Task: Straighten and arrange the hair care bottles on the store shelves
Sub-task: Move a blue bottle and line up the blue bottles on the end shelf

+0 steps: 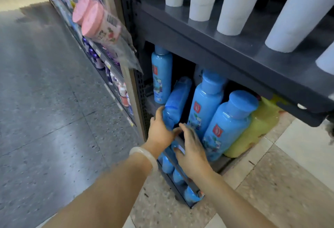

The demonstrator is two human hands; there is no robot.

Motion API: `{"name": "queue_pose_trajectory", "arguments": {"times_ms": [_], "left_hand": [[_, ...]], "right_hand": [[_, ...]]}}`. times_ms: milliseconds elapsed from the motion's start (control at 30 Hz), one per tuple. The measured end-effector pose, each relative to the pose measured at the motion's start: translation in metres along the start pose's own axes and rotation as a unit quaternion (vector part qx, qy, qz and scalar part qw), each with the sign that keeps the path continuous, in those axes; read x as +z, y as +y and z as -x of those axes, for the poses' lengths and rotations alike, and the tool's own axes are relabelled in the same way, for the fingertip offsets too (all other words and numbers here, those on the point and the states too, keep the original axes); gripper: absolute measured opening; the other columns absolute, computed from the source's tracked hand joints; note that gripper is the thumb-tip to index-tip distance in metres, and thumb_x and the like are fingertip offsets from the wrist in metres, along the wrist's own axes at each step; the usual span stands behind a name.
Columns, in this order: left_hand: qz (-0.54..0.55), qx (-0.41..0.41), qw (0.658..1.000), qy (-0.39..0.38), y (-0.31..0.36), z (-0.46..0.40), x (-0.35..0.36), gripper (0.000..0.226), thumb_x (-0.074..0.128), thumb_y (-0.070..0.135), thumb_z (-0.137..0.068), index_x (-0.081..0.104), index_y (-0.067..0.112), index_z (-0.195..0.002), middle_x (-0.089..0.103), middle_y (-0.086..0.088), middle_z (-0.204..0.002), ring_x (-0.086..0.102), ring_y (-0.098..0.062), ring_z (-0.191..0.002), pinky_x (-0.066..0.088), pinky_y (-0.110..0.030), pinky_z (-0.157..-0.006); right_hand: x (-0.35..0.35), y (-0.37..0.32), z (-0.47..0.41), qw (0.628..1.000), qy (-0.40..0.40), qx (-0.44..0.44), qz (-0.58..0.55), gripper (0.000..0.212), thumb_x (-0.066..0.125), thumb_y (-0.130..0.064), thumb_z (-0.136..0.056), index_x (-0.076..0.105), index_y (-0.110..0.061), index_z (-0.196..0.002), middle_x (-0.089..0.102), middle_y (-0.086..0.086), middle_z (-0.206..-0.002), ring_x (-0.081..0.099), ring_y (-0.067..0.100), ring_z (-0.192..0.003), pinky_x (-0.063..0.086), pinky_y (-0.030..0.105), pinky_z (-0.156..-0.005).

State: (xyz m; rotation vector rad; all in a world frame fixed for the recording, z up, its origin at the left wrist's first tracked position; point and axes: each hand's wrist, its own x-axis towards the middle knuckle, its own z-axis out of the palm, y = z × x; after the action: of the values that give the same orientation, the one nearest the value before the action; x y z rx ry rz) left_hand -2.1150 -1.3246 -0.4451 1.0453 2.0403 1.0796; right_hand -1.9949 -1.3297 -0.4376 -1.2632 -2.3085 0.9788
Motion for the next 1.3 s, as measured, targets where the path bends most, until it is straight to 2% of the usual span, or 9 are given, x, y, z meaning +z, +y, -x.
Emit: {"name": "queue_pose_trajectory", "arguments": {"times_ms": [100,333,500,600,767,967,1100,1167,1300], "left_hand": [[0.005,0.011,0.999,0.043,-0.008,-0.007,0.005,0.072,0.075,0.017,-0.071,0.037,0.022,-0.132,0.061,-0.008,-0.108,0.061,-0.028,-0.101,0.048,-0.029,-0.078],[-0.073,0.069,0.994,0.03,0.017,-0.018,-0.059,0.048,0.068,0.031,-0.067,0.043,0.017,-0.106,0.06,-0.008,-0.09,0.057,-0.03,-0.081,0.039,-0.029,-0.063],[-0.08,0.14,0.987,0.009,0.049,-0.027,-0.109,0.044,0.062,0.039,-0.063,0.047,0.017,-0.098,0.055,0.007,-0.074,0.055,-0.018,-0.071,0.04,-0.022,-0.06],[-0.055,0.203,0.978,-0.008,0.061,-0.041,-0.125,0.039,0.063,0.039,-0.059,0.046,0.016,-0.087,0.05,0.014,-0.069,0.046,-0.01,-0.06,0.035,-0.015,-0.055],[0.04,0.251,0.965,-0.063,0.056,-0.053,-0.113,0.048,0.075,0.025,-0.071,0.045,0.021,-0.108,0.053,0.015,-0.09,0.052,0.006,-0.077,0.04,-0.005,-0.072],[0.025,0.225,0.956,-0.184,0.009,-0.063,-0.083,0.071,0.057,0.013,-0.069,0.034,0.005,-0.135,0.045,-0.01,-0.134,0.043,-0.018,-0.127,0.035,-0.021,-0.105],[0.051,0.236,0.952,-0.19,0.004,-0.065,-0.056,0.022,0.052,0.019,-0.093,0.056,0.013,-0.114,0.067,0.003,-0.102,0.065,-0.012,-0.093,0.054,-0.019,-0.079],[0.118,0.159,0.968,-0.156,0.001,-0.067,-0.039,0.027,0.038,0.024,-0.098,0.06,0.012,-0.107,0.072,-0.002,-0.093,0.068,-0.016,-0.088,0.055,-0.03,-0.081],[-0.012,0.171,0.983,-0.062,-0.008,-0.068,-0.018,0.029,0.056,0.005,-0.086,0.055,0.011,-0.114,0.066,-0.009,-0.102,0.062,-0.024,-0.095,0.051,-0.029,-0.081]], "right_hand": [[0.011,0.004,-0.007,1.0,-0.006,0.002,-0.001,0.071,0.054,-0.009,-0.089,0.013,-0.016,-0.146,0.01,-0.001,-0.157,0.009,0.012,-0.145,0.004,0.012,-0.11],[0.036,-0.018,-0.028,0.998,0.046,-0.051,-0.006,0.103,0.065,-0.014,-0.081,-0.016,-0.038,-0.139,-0.017,-0.007,-0.151,-0.011,0.008,-0.144,0.005,0.025,-0.118],[0.032,-0.054,-0.065,0.98,0.183,-0.016,-0.073,0.101,0.07,-0.007,-0.075,-0.003,-0.023,-0.143,0.001,-0.001,-0.152,-0.001,0.004,-0.14,0.007,0.027,-0.117],[0.022,-0.079,-0.088,0.962,0.247,0.034,-0.114,0.085,0.071,-0.016,-0.073,0.023,-0.012,-0.144,0.03,0.01,-0.15,0.027,0.025,-0.139,0.023,0.031,-0.11],[0.005,-0.085,-0.106,0.938,0.297,0.122,-0.132,0.074,0.074,-0.019,-0.07,0.037,-0.012,-0.134,0.054,0.011,-0.131,0.051,0.029,-0.119,0.043,0.039,-0.094],[-0.008,-0.082,-0.111,0.915,0.328,0.195,-0.133,0.067,0.078,-0.028,-0.07,0.04,-0.005,-0.12,0.058,0.014,-0.121,0.056,0.031,-0.111,0.045,0.037,-0.088],[-0.009,-0.08,-0.111,0.92,0.313,0.21,-0.103,0.066,0.076,-0.031,-0.072,0.037,-0.009,-0.121,0.054,0.01,-0.126,0.053,0.028,-0.114,0.041,0.03,-0.084],[-0.004,-0.077,-0.106,0.924,0.296,0.22,-0.099,0.065,0.075,-0.027,-0.074,0.034,-0.011,-0.122,0.053,0.007,-0.127,0.053,0.025,-0.115,0.038,0.027,-0.082],[0.013,-0.062,-0.103,0.926,0.278,0.235,-0.097,0.062,0.068,-0.021,-0.081,0.029,-0.014,-0.129,0.053,0.009,-0.129,0.053,0.026,-0.118,0.045,0.036,-0.094]]}}
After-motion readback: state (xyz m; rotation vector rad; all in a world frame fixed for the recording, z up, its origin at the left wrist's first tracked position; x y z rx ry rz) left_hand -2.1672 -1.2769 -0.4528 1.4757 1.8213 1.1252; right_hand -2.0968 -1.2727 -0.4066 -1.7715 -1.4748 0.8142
